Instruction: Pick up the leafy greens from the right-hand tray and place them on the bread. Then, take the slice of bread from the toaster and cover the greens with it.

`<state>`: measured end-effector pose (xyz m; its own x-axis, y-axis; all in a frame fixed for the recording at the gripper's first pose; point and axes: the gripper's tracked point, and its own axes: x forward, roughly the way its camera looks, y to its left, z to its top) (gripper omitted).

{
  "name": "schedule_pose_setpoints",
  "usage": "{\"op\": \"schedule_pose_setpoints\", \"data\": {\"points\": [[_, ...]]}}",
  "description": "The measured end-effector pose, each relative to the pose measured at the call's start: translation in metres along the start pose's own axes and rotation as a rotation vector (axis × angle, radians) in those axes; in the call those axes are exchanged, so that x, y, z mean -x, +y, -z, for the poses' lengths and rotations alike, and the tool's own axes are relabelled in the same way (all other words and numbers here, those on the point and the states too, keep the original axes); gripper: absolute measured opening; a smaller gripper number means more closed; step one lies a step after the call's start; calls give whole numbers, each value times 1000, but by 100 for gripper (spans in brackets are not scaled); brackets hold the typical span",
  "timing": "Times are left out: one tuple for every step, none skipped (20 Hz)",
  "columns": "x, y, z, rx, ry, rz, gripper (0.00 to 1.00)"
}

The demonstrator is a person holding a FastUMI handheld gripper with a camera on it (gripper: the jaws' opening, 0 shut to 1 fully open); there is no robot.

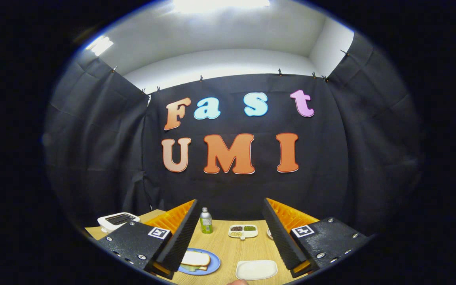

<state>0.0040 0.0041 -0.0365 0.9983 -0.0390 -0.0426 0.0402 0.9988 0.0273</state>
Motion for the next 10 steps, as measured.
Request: {"op": "schedule_pose_setpoints", "data": {"points": [[2, -2, -3, 1, -5, 2, 96], [3, -4, -7, -4, -16, 1, 96], [5, -6, -12, -16, -30, 1, 96], [6, -7, -17, -30, -46, -2, 96], [6, -7, -21, -44, -59, -4, 97], [6, -8, -24, -50, -71, -8, 96], [6, -10, -24, -54, -77, -5, 96], [7, -12, -27, -54, -85, -3, 96], [7, -13, -30, -54, -91, 1, 96], [8, -14, -31, -52, -95, 2, 96]]}}
